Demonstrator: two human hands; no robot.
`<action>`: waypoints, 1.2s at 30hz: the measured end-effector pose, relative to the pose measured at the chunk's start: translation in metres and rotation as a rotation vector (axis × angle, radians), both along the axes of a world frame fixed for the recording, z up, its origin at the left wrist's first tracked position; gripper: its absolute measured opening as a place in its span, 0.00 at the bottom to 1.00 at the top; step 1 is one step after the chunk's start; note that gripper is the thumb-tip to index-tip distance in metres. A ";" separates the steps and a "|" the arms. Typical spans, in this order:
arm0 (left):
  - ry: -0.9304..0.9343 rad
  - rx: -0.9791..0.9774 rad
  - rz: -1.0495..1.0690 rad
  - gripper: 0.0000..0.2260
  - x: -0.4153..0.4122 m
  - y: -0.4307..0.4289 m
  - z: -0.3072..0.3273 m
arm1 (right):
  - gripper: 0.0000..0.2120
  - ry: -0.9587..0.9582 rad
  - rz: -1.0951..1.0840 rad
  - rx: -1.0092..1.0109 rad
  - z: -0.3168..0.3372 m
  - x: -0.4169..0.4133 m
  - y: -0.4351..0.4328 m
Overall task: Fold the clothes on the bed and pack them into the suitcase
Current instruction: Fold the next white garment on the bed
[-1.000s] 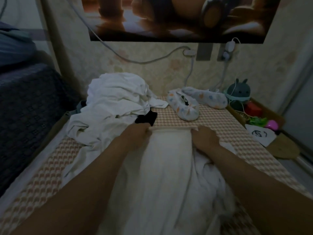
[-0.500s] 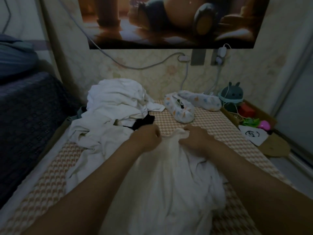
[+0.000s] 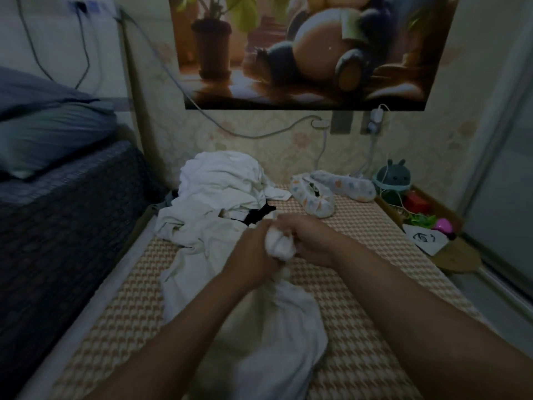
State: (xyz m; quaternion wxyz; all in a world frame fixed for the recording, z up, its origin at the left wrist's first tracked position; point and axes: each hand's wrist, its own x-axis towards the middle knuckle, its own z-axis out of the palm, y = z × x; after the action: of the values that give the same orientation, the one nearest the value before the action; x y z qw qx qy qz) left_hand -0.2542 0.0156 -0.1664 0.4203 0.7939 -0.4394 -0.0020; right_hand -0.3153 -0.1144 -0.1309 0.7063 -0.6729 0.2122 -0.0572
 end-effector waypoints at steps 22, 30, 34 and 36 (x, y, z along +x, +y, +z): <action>0.065 0.917 -0.144 0.31 0.048 0.134 -0.017 | 0.18 0.250 0.478 -0.938 -0.075 0.064 0.080; -0.131 0.623 -0.051 0.11 0.073 0.169 -0.028 | 0.25 0.360 0.722 -1.086 -0.034 0.017 0.086; -0.013 0.826 0.241 0.11 0.096 0.203 -0.003 | 0.10 0.121 0.697 -0.931 -0.030 0.015 0.105; 0.072 1.080 0.290 0.14 0.098 0.215 0.000 | 0.14 0.192 0.796 -0.687 -0.025 0.017 0.118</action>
State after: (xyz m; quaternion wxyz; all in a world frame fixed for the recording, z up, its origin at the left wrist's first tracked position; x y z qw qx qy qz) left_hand -0.1565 0.2307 -0.1662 -0.0354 0.9482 -0.2475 -0.1961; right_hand -0.2983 0.0038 -0.1557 0.3898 -0.8960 -0.0268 0.2111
